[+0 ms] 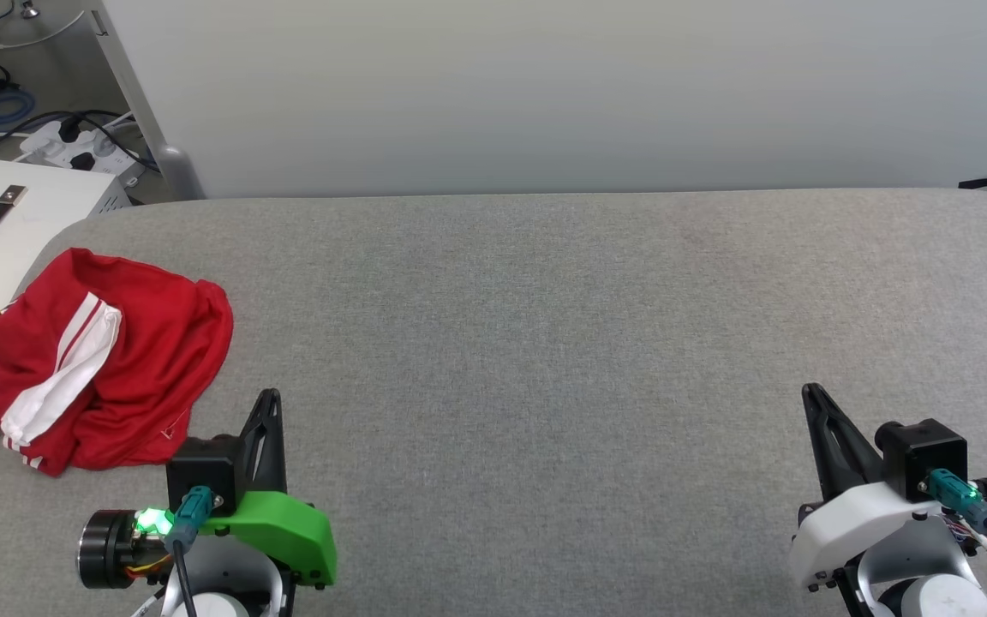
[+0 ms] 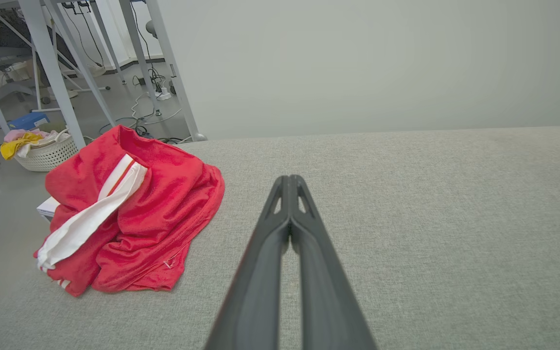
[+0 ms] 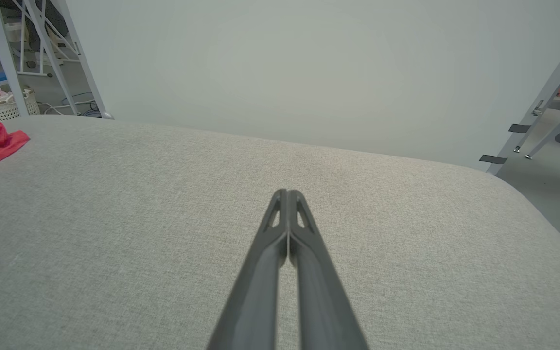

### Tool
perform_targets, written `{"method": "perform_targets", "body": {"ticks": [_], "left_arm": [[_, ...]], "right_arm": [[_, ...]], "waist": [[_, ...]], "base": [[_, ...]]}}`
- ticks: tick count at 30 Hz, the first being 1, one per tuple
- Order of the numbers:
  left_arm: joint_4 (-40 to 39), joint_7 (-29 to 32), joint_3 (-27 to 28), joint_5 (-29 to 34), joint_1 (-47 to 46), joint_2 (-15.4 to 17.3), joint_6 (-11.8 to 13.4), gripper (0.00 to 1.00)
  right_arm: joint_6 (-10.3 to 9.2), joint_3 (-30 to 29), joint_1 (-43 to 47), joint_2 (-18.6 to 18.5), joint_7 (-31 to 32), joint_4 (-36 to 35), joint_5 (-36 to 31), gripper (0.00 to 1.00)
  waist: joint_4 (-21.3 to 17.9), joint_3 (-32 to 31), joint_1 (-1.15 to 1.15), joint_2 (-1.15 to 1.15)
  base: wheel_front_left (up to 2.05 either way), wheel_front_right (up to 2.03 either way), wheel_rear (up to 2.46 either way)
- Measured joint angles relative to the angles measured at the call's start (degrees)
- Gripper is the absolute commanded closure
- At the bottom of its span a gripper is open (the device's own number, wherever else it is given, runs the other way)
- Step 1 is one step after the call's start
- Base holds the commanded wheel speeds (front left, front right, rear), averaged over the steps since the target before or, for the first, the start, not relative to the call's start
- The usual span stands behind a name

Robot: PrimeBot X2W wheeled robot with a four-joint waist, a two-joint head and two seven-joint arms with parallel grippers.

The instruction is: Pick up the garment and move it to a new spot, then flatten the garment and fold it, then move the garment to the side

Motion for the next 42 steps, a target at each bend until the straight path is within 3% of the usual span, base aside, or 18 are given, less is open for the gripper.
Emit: {"method": "perform_targets", "body": {"ticks": [35, 36, 42], "left_arm": [[0.0, 0.0, 0.0, 0.0, 0.0, 0.0, 0.0, 1.0], [0.0, 0.0, 0.0, 0.0, 0.0, 0.0, 0.0, 0.0], [0.1, 0.0, 0.0, 0.0, 0.0, 0.0, 0.0, 0.0]], "right_arm": [[0.0, 0.0, 0.0, 0.0, 0.0, 0.0, 0.0, 1.0], [0.0, 0.0, 0.0, 0.0, 0.0, 0.0, 0.0, 0.0], [0.0, 0.0, 0.0, 0.0, -0.1, 0.1, 0.1, 0.0]], "waist": [[0.0, 0.0, 0.0, 0.0], [0.0, 0.0, 0.0, 0.0], [0.0, 0.0, 0.0, 0.0]], "base": [[0.0, 0.0, 0.0], [0.0, 0.0, 0.0], [0.0, 0.0, 0.0]]}}
